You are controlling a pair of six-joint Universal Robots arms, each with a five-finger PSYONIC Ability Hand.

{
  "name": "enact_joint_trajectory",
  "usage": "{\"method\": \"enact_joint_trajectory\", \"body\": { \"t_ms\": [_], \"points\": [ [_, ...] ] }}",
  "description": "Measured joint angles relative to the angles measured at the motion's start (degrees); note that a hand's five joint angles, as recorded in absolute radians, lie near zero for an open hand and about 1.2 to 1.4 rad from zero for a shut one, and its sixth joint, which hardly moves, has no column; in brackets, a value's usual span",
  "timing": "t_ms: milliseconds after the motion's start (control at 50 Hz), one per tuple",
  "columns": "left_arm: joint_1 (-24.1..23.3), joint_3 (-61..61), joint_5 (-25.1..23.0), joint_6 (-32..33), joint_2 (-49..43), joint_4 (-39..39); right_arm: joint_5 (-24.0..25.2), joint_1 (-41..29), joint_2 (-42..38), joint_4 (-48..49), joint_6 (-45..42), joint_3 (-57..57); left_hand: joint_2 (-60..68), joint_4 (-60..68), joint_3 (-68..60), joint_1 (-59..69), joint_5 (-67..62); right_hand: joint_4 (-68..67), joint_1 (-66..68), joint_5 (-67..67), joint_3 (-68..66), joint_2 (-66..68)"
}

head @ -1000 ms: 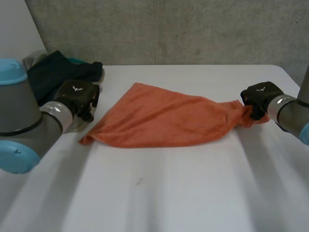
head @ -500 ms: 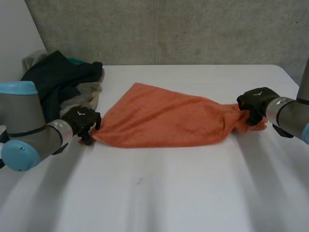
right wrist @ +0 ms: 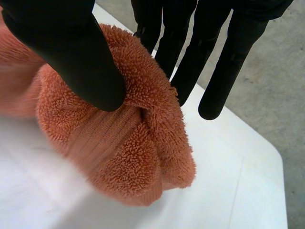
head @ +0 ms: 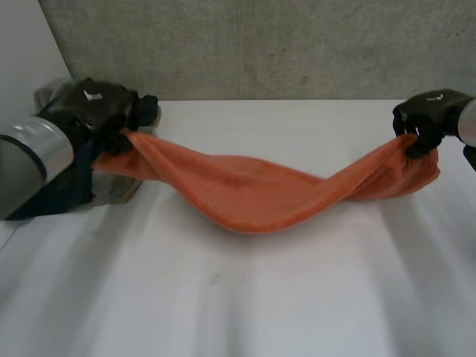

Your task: Fold the laundry.

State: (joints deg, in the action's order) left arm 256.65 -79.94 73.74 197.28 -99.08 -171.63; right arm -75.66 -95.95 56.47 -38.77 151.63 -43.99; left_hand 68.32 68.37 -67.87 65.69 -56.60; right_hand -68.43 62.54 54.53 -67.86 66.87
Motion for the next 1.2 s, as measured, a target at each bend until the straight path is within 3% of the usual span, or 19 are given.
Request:
{"method": "enact_joint_trajectory", "body": {
  "t_ms": [100, 200, 280, 300, 320, 440, 560, 700, 800, 880, 1000, 1100, 1200],
  "points": [
    [-1.4, -1.2, 0.5, -1.6, 4.4, -0.7, -4.3, -1.6, -10.8, -0.1, -1.2, 13.5, 0.0, 0.0, 0.0, 0.0, 0.0, 0.0, 0.0, 0.0, 0.0, 0.0],
    [-3.9, -0.8, 1.9, -1.7, 4.8, -1.0, -9.3, -4.7, -23.2, 7.3, -3.4, 24.5, 0.0, 0.0, 0.0, 0.0, 0.0, 1.1, -0.3, -0.5, 1.0, -0.7],
    [-5.9, 0.0, 3.1, -1.6, 4.2, -0.8, -10.9, -6.9, -29.4, 16.7, -4.8, 26.3, 0.0, 0.0, 0.0, 0.0, 0.0, 27.4, -22.6, -24.9, 27.2, -27.3],
    [-6.5, 0.5, 3.6, -1.6, 3.9, -0.5, -11.5, -7.5, -30.5, 20.0, -5.2, 25.8, 0.0, 0.0, 0.0, 0.0, 0.0, 42.6, -38.2, -40.7, 42.6, -42.9],
    [-7.0, 0.9, 4.0, -1.6, 3.6, -0.2, -12.4, -7.9, -30.8, 22.9, -5.5, 24.8, 0.0, 0.0, 0.0, 0.0, 0.0, 49.5, -45.5, -46.8, 49.2, -49.8],
    [-8.9, 3.8, 6.0, -2.0, 2.9, 3.0, -17.3, -8.3, -24.2, 29.7, -2.6, 15.9, 0.0, 0.0, 0.0, 0.0, 0.0, 56.6, -49.6, -51.9, 56.1, -55.1],
    [-10.7, 7.7, 6.8, -3.1, 3.8, 6.5, -16.5, -6.9, -8.9, 23.8, 5.0, 1.7, 0.0, 0.0, 0.0, 0.0, 0.0, 56.5, -49.6, -51.9, 56.1, -55.1],
    [-14.0, 13.3, 7.8, -6.0, 5.6, 9.9, -7.6, -5.7, 7.1, 12.4, 10.5, -20.2, 0.2, 0.0, -0.2, 0.0, 0.0, 49.4, -43.7, -45.0, 48.6, -48.2],
    [-17.0, 17.1, 9.1, -7.7, 5.9, 11.4, -2.7, -7.2, 10.3, 13.0, 15.6, -33.5, 0.2, 0.0, -0.2, 0.0, 0.0, 50.0, -43.9, -47.8, 50.0, -48.4],
    [-19.3, 19.5, 10.3, -8.3, 5.8, 12.1, -1.5, -10.1, 9.6, 21.5, 21.0, -41.8, 0.2, 0.0, -0.2, 0.0, 0.0, 50.0, -43.9, -48.0, 50.1, -48.4],
    [-21.8, 22.1, 12.2, -8.2, 5.7, 12.3, -6.5, -14.9, 5.6, 37.9, 24.8, -47.5, 0.2, 0.0, -0.2, 0.0, 0.0, 47.8, -41.8, -44.8, 47.3, -47.1],
    [-22.4, 23.0, 14.0, -8.2, 5.8, 12.3, -16.4, -17.8, 2.1, 49.9, 25.0, -48.1, 0.2, 0.0, -0.2, 0.0, 0.0, 8.0, -1.2, -3.9, 7.3, -5.5],
    [-21.3, 22.2, 14.6, -8.2, 6.0, 12.3, -19.9, -17.6, 2.1, 52.6, 24.6, -47.0, 0.2, 0.0, -0.2, 0.0, 0.0, 0.3, 1.9, 1.8, 0.2, 0.3]
  ]
}}
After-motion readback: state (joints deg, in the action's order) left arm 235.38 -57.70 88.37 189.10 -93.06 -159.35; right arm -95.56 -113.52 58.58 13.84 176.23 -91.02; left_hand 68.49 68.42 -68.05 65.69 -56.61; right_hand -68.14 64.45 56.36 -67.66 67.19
